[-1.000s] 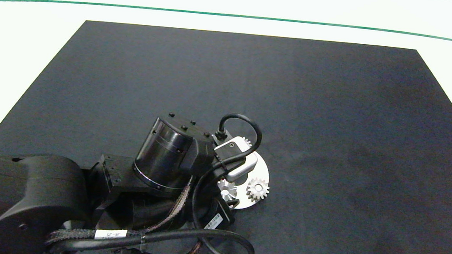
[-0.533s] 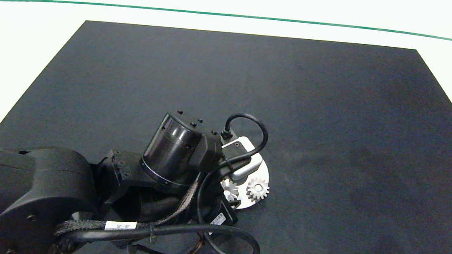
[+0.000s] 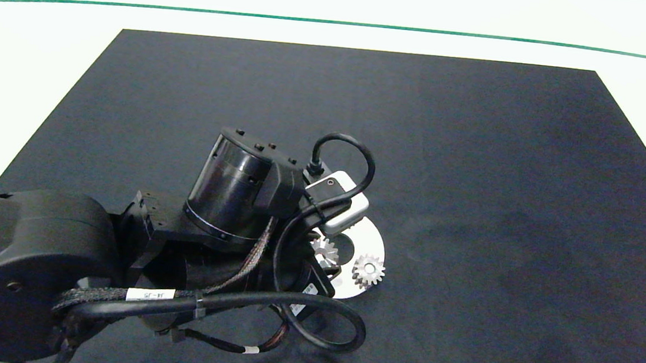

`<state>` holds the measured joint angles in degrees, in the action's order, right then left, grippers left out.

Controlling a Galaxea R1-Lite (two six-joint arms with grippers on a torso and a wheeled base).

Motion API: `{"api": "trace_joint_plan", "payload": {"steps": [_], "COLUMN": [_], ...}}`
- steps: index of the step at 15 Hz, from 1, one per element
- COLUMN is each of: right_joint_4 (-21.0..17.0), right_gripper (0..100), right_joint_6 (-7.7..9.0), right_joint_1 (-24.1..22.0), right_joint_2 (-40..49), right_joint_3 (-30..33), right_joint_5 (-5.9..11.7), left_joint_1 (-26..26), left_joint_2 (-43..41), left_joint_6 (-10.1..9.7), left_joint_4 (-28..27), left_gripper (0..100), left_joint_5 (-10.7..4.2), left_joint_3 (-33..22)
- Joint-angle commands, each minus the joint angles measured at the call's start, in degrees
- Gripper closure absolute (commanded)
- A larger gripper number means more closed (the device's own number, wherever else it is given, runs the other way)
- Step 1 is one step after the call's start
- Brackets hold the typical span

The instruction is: Install three planetary gears onto the carrier pins

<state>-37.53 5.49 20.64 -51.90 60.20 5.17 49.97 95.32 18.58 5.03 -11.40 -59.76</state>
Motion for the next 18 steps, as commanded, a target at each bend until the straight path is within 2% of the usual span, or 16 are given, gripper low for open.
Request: {"api": "trace_joint_plan", "payload": {"steps": [1,18], "right_joint_4": [-0.2,-0.2], "right_gripper": [0,0], "right_joint_6": [0.05,0.05], "right_joint_1": [0.1,0.1], "right_joint_2": [0.1,0.2], "right_joint_3": [-0.1,-0.3], "right_joint_5": [0.02,-0.33], "left_joint_1": [-0.6,-3.3], "left_joint_2": [0.4,1.6], "left_joint_6": [0.23,0.93], "left_joint_4": [0.1,0.2], "left_gripper": [100,100], "left_joint_5": [-0.12,-0.20], "left_joint_3": [0.0,0.3]}}
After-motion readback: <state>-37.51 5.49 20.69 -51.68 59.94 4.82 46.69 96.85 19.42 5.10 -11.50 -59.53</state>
